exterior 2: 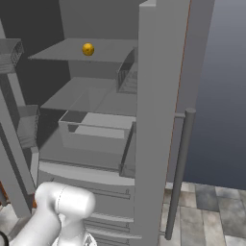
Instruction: Retrieve a lemon from the fridge and place it on the cutting board with the fish.
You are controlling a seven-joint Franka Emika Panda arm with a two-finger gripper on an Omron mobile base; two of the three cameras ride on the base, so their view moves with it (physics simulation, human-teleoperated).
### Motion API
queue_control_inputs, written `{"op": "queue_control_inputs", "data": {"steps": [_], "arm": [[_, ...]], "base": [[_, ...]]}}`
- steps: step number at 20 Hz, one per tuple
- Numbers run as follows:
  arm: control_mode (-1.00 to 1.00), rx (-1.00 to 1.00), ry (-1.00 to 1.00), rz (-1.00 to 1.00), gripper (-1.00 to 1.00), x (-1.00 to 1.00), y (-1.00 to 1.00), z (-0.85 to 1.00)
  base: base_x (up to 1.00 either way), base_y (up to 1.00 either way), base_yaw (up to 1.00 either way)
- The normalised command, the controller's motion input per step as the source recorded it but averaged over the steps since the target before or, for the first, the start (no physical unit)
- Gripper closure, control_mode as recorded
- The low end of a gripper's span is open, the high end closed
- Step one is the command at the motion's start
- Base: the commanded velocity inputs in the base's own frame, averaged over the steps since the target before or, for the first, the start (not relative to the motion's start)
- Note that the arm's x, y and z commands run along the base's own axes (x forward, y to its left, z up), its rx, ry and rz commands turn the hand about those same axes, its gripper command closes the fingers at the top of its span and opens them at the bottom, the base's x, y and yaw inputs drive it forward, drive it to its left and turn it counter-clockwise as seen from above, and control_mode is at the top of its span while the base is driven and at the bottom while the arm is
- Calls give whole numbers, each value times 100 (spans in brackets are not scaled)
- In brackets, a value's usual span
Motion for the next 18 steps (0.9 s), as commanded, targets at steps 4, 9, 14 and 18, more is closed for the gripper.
{"op": "queue_control_inputs", "data": {"steps": [4, 9, 14, 18], "arm": [[-100, 0, 0, 0, -100, 0, 1, 0], [-100, -2, 1, -3, -100, -10, 13, 0], [-100, -9, 12, -4, -100, -27, 31, -4], [-100, -4, 8, -1, -100, -72, 11, 0]], "base": [[0, 0, 0], [0, 0, 0], [0, 0, 0], [0, 0, 0]]}}
